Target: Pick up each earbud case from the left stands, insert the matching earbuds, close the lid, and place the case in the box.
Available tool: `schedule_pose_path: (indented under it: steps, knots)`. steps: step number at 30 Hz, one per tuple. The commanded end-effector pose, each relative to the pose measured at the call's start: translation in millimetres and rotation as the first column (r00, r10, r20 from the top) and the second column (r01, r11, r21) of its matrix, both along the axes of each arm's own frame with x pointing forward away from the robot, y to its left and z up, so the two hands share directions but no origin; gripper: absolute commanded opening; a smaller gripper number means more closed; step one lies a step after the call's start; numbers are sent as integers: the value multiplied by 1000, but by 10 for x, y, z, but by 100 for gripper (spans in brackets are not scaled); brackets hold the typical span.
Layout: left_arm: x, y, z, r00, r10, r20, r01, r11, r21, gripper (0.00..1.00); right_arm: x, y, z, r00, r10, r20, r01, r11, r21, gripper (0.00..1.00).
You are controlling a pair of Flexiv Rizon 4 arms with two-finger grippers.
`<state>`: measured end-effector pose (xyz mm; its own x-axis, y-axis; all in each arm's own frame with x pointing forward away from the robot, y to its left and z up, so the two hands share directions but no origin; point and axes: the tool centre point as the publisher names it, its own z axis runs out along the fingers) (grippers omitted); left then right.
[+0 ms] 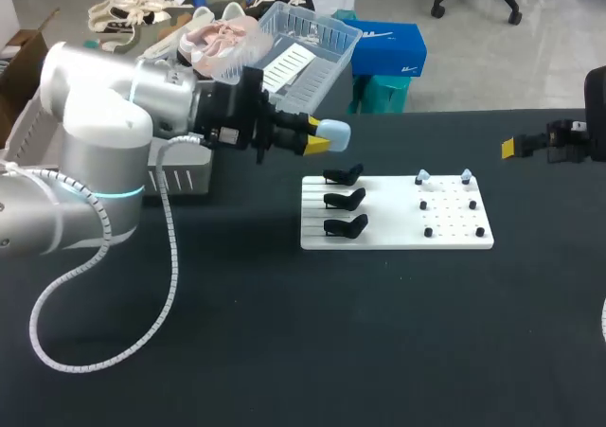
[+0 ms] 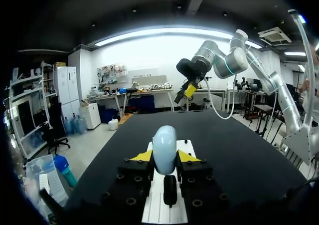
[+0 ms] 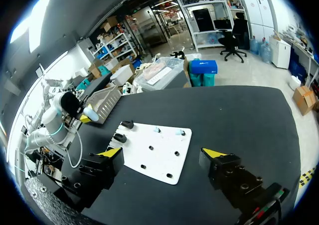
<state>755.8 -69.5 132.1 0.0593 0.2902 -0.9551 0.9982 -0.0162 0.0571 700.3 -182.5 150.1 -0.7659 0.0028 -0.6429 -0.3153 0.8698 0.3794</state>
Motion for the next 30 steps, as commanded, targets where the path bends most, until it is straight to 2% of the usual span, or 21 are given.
schedule_pose_path:
  steps: [1, 8, 9, 12, 18, 25, 30]
  knots:
    - [-257, 36, 61, 992, 118, 41, -117, 993, -34, 0, 0, -10, -3, 1000, 3, 1, -3, 1000, 2, 100]
    - [-442, -50, 202, 992, 109, 55, -103, 988, -113, 0, 0, -10, -3, 1000, 3, 1, -3, 1000, 2, 100]
    - [-481, -67, 220, 984, 124, 129, -104, 983, -149, 0, 0, -10, -3, 1000, 3, 1, -3, 1000, 2, 100]
    - [-574, -88, 238, 992, 89, 92, -74, 986, -148, 0, 0, -10, -3, 1000, 3, 1, -3, 1000, 2, 100]
    - [-666, -101, 251, 995, 60, 82, -45, 985, -167, 0, 0, -10, -3, 1000, 3, 1, -3, 1000, 2, 100]
    - [-667, -97, 306, 993, 87, 81, -69, 976, -205, 0, 0, -10, -3, 1000, 3, 1, -3, 1000, 2, 100]
    - [-665, -96, 314, 993, 91, 79, -73, 975, -208, 0, 0, -10, -3, 1000, 3, 1, -3, 1000, 2, 100]
